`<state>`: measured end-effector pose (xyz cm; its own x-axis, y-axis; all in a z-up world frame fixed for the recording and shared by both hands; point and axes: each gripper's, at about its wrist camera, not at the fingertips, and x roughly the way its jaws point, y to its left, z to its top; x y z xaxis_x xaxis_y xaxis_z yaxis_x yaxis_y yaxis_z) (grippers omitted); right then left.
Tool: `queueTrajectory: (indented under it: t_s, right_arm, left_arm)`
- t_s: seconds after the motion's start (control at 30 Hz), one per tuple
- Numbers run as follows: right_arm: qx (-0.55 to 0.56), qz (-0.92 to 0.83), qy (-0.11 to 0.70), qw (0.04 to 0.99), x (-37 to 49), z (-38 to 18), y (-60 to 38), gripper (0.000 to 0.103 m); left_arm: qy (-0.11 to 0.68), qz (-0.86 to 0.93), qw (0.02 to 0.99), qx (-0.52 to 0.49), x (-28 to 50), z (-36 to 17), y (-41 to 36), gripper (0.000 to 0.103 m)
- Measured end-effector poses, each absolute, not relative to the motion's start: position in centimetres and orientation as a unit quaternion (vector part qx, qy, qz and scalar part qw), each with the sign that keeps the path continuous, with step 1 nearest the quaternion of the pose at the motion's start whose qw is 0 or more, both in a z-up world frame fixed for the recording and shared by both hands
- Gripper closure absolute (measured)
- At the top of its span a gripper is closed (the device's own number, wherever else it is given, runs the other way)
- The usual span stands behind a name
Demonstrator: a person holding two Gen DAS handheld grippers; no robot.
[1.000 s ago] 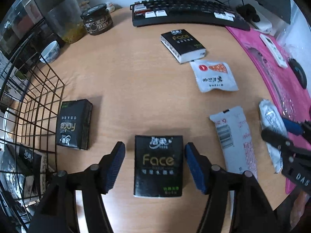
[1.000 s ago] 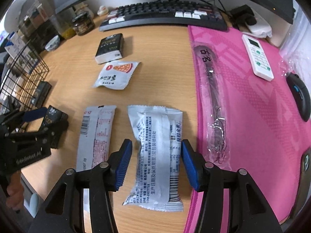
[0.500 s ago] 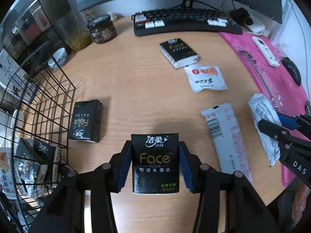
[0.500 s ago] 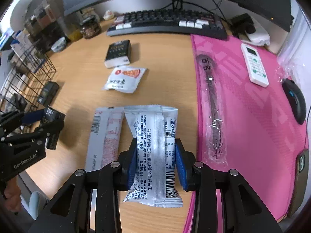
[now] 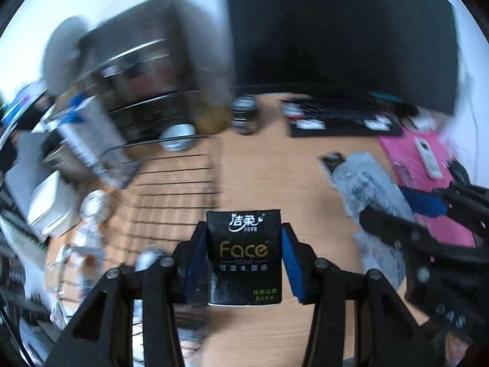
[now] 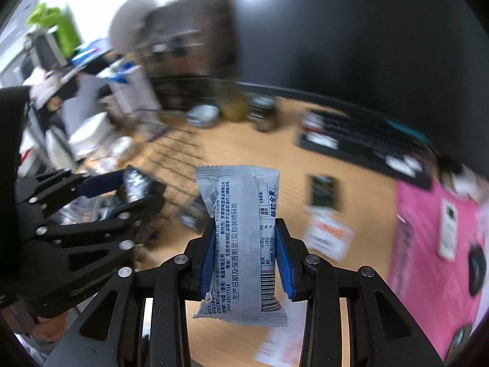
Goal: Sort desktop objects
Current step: 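Carry both held items over the wire basket and open both tools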
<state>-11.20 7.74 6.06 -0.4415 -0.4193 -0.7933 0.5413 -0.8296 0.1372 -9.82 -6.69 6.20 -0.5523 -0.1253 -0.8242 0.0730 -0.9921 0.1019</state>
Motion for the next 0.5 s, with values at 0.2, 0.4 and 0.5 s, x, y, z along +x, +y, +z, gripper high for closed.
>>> queueTrajectory:
  t_s: [0.2, 0.4, 0.5]
  right_arm:
    - [0.434, -0.824, 0.085, 0.354, -10.0, 7.2, -1.1, 0.067]
    - [0.454, -0.794, 0.104, 0.39, -9.1, 5.1, -7.3, 0.067]
    - [0.456, -0.789, 0.111, 0.397, -8.9, 4.4, -9.3, 0.067]
  left_arm:
    - [0.001, -0.878, 0.132, 0.46, -7.2, 7.2, -14.8, 0.051]
    - [0.036, -0.864, 0.171, 0.473, -4.9, 5.1, -20.4, 0.051]
    - [0.05, -0.857, 0.182, 0.479, -4.0, 4.1, -22.1, 0.051]
